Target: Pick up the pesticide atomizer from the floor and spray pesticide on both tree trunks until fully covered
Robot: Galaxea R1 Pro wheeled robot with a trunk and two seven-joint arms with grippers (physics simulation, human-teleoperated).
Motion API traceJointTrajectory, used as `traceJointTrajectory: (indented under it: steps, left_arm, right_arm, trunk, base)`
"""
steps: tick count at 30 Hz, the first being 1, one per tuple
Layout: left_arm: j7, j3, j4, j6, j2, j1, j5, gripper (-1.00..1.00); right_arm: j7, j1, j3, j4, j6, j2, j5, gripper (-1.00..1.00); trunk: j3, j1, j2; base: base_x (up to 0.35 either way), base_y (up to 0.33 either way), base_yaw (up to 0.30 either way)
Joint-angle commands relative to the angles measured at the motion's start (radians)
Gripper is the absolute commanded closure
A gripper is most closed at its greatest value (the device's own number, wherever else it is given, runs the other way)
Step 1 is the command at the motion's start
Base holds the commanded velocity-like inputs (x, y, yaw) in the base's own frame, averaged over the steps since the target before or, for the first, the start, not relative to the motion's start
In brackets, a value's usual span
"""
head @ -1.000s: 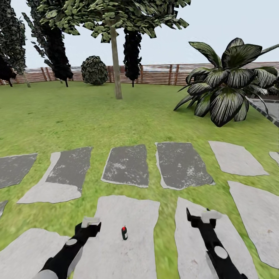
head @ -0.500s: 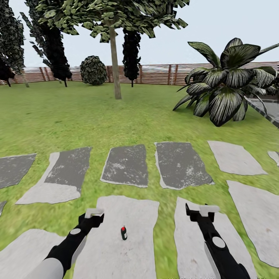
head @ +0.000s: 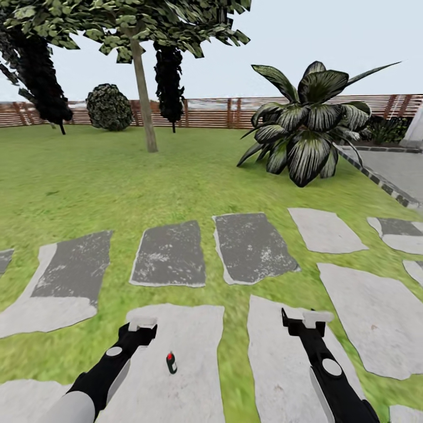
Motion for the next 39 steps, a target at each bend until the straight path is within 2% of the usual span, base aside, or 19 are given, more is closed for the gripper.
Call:
traceJointTrajectory:
  steps: [1, 6, 16, 29, 33, 39]
  left_arm:
    - [0.0, 0.0, 0.0, 0.0, 0.0, 0.0, 0.0, -1.0]
    - [0.0, -0.002, 0.002, 0.0, -0.001, 0.0, -0.004, -1.0]
    - [-0.002, -0.006, -0.005, 0.003, -0.003, 0.002, -0.004, -1.0]
    - [0.006, 0.002, -0.002, 0.014, -0.003, 0.0, 0.0, -1.0]
    - [0.003, -0.001, -0.007, 0.018, -0.01, -0.018, 0.001, -1.0]
    - [0.006, 0.0, -0.005, 0.083, -0.008, -0.053, 0.003, -1.0]
  right_arm:
    - [0.0, 0.0, 0.0, 0.0, 0.0, 0.0, 0.0, -1.0]
    - [-0.002, 0.0, 0.001, -0.002, -0.001, 0.0, 0.0, -1.0]
    - [-0.003, 0.0, 0.0, -0.001, -0.002, -0.001, 0.0, -1.0]
    - [-0.003, 0.0, -0.002, -0.002, 0.001, 0.0, 0.0, -1.0]
    - [-0.003, 0.0, -0.003, -0.004, 0.002, 0.0, 0.0, -1.0]
    - [-0.003, 0.0, -0.003, -0.004, 0.002, 0.0, 0.0, -1.0]
  trunk:
    - [0.0, 0.0, 0.0]
    - [0.0, 0.0, 0.0]
    - [0.0, 0.0, 0.0]
    - [-0.052, 0.05, -0.091]
    - [-0.071, 0.065, -0.119]
    - [-0.099, 0.088, -0.161]
  base:
    - [0.209, 0.184, -0.297]
    - [0.205, 0.171, -0.251]
    - [0.016, 0.011, -0.015]
    - [0.0, 0.0, 0.0]
    - [0.0, 0.0, 0.0]
    - [0.0, 0.0, 0.0]
